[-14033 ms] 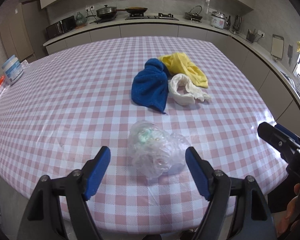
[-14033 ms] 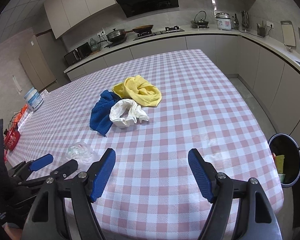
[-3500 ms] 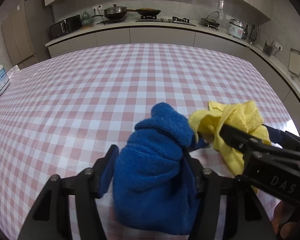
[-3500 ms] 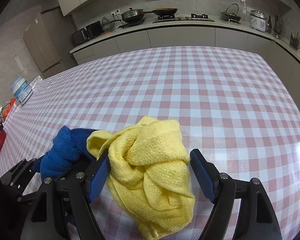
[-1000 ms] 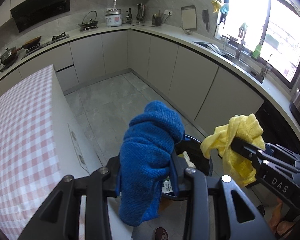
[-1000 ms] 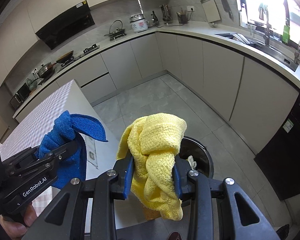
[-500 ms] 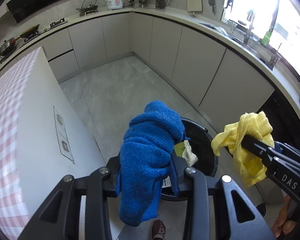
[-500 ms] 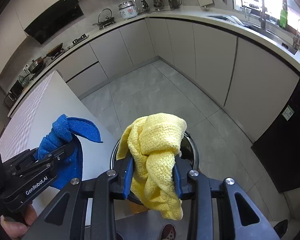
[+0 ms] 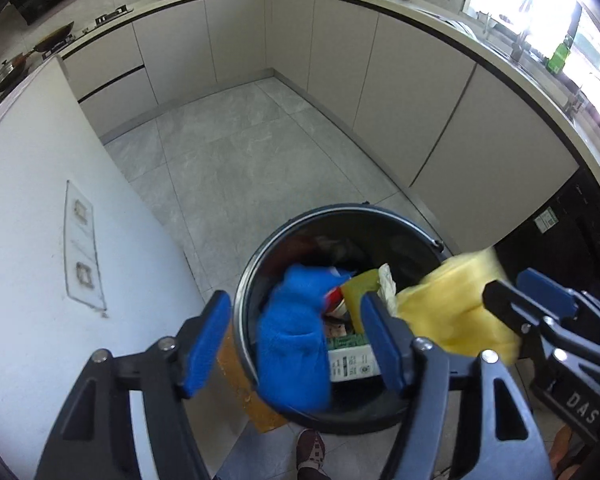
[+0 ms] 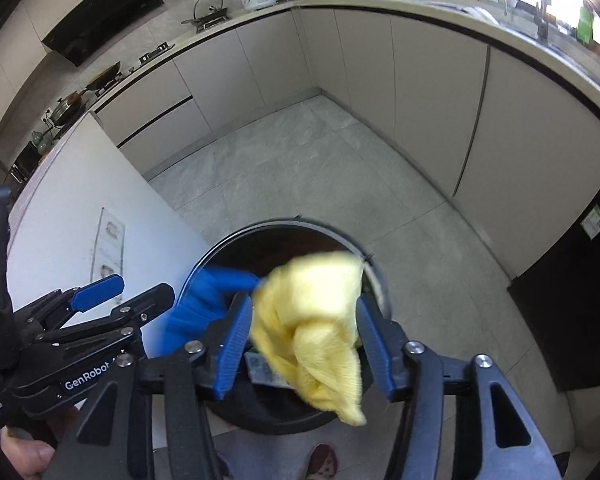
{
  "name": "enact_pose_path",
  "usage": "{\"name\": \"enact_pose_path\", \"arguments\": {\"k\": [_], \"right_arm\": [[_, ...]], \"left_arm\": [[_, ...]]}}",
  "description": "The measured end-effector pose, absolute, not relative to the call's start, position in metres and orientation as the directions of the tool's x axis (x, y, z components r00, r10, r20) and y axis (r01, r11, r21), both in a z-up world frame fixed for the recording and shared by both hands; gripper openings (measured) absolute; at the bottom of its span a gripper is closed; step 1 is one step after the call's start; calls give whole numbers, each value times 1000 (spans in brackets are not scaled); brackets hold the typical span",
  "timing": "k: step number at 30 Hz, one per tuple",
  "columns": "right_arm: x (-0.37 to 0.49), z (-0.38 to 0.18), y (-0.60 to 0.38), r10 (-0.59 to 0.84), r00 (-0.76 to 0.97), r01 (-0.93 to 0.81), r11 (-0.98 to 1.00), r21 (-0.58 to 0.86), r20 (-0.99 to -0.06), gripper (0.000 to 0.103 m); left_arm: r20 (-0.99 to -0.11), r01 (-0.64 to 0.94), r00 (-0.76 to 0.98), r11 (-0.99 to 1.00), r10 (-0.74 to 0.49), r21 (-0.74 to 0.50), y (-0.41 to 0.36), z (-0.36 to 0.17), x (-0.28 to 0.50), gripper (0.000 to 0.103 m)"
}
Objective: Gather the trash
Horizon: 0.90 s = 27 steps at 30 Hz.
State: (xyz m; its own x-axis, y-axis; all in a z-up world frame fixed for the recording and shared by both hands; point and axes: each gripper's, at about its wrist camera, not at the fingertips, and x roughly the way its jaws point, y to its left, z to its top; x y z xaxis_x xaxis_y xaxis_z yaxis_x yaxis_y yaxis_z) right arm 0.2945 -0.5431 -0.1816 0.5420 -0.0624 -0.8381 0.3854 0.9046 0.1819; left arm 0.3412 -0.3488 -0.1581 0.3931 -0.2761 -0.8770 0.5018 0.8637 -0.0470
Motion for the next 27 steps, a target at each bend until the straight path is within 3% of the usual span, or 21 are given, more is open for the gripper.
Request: {"name": "enact_pose_path", "arguments": {"k": [17,27], "right_arm": [[267,-126,-532,-70,588,372,908,193,-806,61],[219,-80,-450,-41,613,299,936,184,-789,67]], "left_arm": [[-791,420,549,907,-270,-18,-300,-61,306,69],[-732,394,619,919,-284,-23,-219,-8,238,79]]}}
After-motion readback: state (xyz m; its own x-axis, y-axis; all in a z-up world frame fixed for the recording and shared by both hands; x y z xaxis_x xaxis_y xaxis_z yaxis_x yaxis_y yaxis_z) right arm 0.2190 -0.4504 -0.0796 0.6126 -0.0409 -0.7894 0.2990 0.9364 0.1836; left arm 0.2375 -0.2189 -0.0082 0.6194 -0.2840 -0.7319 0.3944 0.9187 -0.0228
